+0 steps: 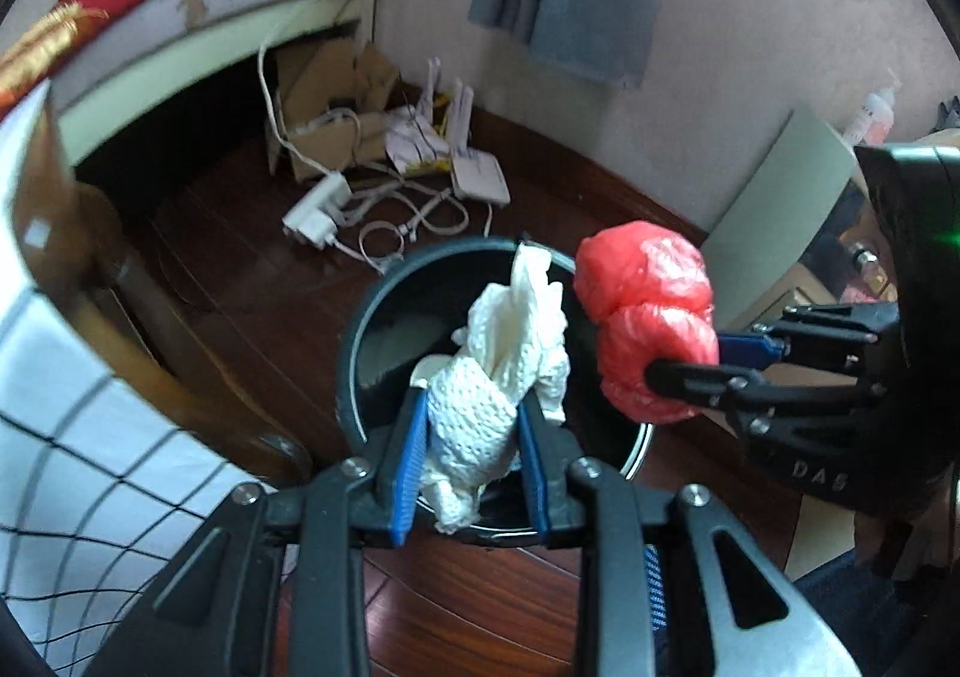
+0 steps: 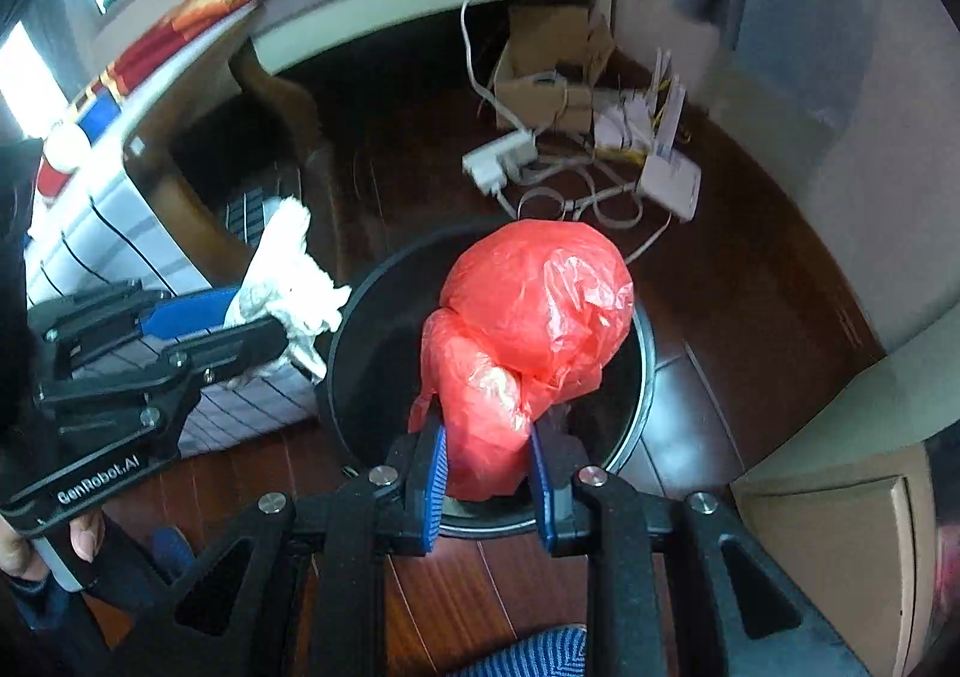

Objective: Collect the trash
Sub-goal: 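Carry tissue and red bag over the black bin and open both tools, then move both tools back toward the table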

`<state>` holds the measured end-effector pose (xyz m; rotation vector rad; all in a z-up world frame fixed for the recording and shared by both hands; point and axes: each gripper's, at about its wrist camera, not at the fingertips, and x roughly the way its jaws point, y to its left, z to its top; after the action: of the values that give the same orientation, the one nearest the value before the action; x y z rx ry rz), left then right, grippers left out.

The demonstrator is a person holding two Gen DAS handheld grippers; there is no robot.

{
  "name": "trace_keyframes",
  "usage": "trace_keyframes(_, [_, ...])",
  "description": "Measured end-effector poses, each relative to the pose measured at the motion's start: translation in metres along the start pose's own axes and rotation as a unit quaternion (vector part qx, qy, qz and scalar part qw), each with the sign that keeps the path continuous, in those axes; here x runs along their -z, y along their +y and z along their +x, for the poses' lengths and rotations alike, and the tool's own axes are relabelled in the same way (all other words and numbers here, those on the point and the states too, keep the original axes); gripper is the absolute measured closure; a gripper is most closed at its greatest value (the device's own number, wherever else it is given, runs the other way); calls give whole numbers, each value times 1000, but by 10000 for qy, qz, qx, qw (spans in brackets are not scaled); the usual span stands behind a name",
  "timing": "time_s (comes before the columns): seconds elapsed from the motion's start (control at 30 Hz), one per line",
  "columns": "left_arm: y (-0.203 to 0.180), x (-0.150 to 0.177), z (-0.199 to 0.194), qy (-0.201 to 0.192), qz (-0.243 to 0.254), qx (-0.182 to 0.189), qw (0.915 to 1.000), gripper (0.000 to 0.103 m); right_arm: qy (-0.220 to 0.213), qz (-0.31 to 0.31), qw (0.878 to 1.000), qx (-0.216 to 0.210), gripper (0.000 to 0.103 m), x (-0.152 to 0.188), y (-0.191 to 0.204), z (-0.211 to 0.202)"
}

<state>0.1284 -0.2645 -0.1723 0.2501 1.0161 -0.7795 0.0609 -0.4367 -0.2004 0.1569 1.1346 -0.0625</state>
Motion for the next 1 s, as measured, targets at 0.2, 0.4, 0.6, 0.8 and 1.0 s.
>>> trace_keyframes(0.2, [2,1,28,317,-79,94,9994,71,386,-132,9992,35,77,3,-3,38])
trace_keyframes(0.4, [18,5,39,377,-418,-93,9984,18,546,-400,9956,644,32,-1,-2,59])
trace_keyframes(0.6, [28,14,30,267,-463,-533,9971,0,633,-277,9936,894,0,1,-15,61])
trace_keyframes(0.8, [32,17,19,156,-522,-651,9964,0,487,-32,9949,883,0,2,-17,48])
trace_keyframes(1.0, [29,17,0,25,-502,-726,9961,0,322,59,9960,828,0,3,-9,23])
